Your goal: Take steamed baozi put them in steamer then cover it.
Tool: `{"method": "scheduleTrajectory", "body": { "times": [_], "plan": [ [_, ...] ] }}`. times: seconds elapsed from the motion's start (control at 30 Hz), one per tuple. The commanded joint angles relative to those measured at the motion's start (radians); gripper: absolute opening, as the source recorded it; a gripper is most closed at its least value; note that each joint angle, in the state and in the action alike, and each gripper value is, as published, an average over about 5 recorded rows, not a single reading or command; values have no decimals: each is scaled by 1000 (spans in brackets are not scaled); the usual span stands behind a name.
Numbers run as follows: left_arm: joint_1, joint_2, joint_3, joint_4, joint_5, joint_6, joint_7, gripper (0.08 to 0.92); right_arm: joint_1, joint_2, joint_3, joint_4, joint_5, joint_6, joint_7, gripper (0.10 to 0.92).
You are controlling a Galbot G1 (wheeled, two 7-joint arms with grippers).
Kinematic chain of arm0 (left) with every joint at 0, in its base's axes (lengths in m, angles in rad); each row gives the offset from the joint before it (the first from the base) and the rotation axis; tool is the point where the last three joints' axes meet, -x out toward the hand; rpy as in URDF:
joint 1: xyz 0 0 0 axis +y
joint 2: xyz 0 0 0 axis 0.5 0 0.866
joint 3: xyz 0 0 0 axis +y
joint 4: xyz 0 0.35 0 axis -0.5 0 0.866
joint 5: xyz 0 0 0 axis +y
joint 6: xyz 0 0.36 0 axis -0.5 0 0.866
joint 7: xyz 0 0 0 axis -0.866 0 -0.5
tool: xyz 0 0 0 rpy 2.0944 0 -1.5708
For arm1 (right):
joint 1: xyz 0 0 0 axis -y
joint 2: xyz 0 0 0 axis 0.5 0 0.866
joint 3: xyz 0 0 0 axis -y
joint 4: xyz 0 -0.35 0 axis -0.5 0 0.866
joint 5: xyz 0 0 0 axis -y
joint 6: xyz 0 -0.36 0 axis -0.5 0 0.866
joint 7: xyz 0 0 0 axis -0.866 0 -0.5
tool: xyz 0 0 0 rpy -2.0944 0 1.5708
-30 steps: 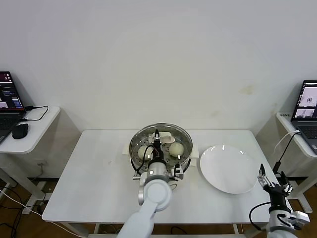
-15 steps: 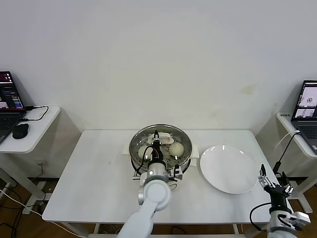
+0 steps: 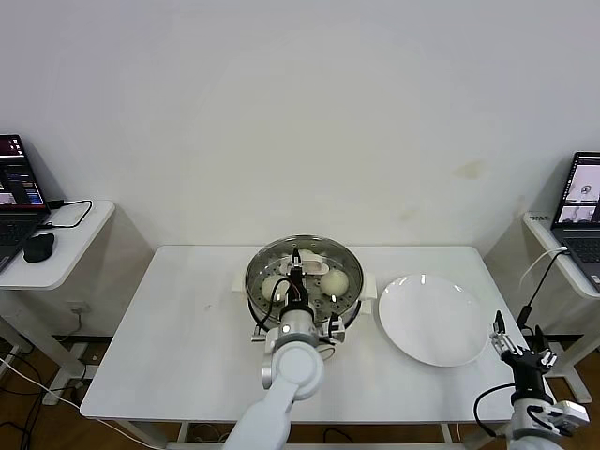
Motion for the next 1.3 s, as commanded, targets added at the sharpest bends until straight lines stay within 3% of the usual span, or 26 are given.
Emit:
{"method": "scheduleTrajectory", "body": {
  "times": [0.03, 0.57, 1.3],
  "plan": [
    [5, 0, -1, 4, -8, -6, -18, 134, 2, 0, 1, -2, 1, 0, 0, 823],
    [20, 2, 0, -36, -22, -14, -19, 160, 2, 2, 3, -5, 0, 2, -1, 823],
    [158, 86, 6, -327, -114, -5, 19, 785, -10, -12, -8, 5, 4, -4, -1, 823]
  ]
}}
